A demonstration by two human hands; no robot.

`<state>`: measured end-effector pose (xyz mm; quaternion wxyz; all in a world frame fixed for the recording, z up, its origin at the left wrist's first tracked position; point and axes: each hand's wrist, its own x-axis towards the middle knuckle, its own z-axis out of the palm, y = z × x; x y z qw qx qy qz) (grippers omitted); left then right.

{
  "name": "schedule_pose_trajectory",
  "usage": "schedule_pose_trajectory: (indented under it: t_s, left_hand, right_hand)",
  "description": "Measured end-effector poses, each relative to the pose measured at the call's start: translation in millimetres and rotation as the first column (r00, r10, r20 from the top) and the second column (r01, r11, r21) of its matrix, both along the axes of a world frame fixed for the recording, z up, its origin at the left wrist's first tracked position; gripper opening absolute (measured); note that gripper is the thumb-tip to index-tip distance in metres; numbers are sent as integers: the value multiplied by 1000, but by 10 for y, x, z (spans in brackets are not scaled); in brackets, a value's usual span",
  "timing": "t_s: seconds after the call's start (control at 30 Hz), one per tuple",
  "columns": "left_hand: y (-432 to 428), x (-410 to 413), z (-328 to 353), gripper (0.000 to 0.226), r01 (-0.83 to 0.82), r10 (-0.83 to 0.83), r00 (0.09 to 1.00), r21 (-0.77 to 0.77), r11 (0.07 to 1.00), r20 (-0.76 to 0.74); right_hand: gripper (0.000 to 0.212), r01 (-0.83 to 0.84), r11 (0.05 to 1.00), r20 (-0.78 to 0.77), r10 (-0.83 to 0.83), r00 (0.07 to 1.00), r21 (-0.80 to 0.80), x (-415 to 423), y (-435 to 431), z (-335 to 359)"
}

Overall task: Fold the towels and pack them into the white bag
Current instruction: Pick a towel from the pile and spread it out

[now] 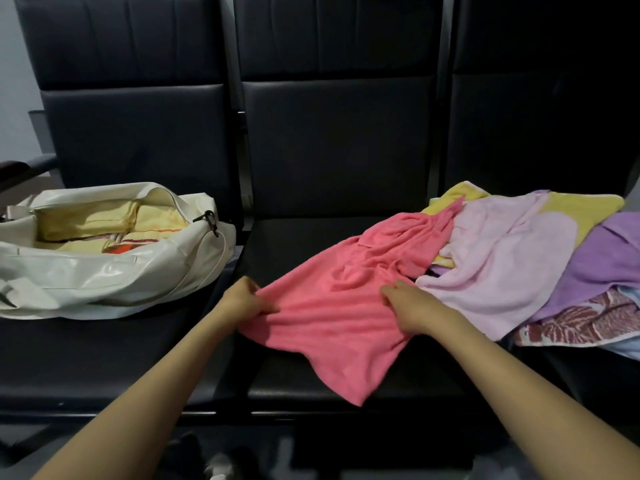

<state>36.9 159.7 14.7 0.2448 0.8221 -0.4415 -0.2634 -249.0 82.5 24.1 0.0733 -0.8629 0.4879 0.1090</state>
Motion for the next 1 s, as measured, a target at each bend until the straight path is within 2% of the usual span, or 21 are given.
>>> schedule_pose_trajectory:
  t_s: [0.03,0.07,0.13,0.17,0.2,0.23,0.27,0.33,0.43,0.5,0.57,0.6,0.67,0.73,0.77,0.8,0.87,0.93,1.0]
  left_hand:
    - [49,42,21,45,24,-40,979,85,996,200]
    - [90,65,52,52,27,-82,947,177,984,312]
    - [133,72,124,62,45,-176,907,328,944,382]
    - [134,54,143,68,63,-205,900,350,935,385]
    - [122,32,143,77,96,-226,901,338,936,371]
    - [96,-1,129,83,147,-243,909,285,947,339]
    - [68,-42,104,86,183,-241,925,212,960,292]
    - [-17,-138,31,73,192,-205,951,78,978,234]
    - [-149,-261,-90,59,146,-131,937,-23,989,323]
    - [-190,-347,-113,48,159,-144,936,-21,987,321]
    - [-200,-401,-84,23,207,-196,914,8,978,355]
    - [-190,-401,-39,14,220,-224,895,55,974,386]
    - [-156,-341,94,15,220,-305,871,249,943,386]
    - [-105,-267,223,22,217,-419,854,519,826,309]
    - [-78,-247,267,24,221,-462,843,608,763,274]
    - [-63,-243,289,24,220,-473,842,636,740,259]
    - [-69,-287,285,34,223,-414,876,553,803,248]
    - [-124,-380,235,45,177,-271,937,368,913,220]
    - [-223,-457,126,53,128,-179,958,223,966,226]
  right_hand:
    - [38,20,1000,-42,-20,999,4,-62,-25,29]
    - [50,43,999,-88,-42,995,8,-128,-60,57]
    - [81,103,994,-161,-98,982,23,-253,-120,108]
    - [77,132,990,-188,-122,974,41,-300,-133,132]
    - [63,169,984,-200,-155,968,55,-327,-142,158]
    - [47,211,976,-192,-197,961,50,-340,-138,181]
    - [41,244,969,-165,-236,958,27,-343,-147,179]
    - [38,272,962,-33,-273,961,-35,-311,-161,141]
    - [47,209,977,162,-200,966,-37,-190,-133,45]
    - [48,121,993,154,-120,981,4,-116,-91,-27]
    - [46,69,998,93,-69,993,-6,-65,-35,-83]
    - [48,49,999,58,-48,997,-18,-44,-7,-97]
    - [49,-15,1000,39,15,999,-2,0,52,-88]
    - [44,-93,994,114,85,990,64,27,119,-38]
    - [38,-115,989,149,100,984,93,37,147,-9]
    - [30,-114,988,160,96,982,106,50,167,15]
    - [21,-45,997,116,38,993,64,54,172,53]
    - [26,69,998,53,-68,996,-9,18,158,72]
    - [33,162,986,41,-160,986,-51,-39,126,58]
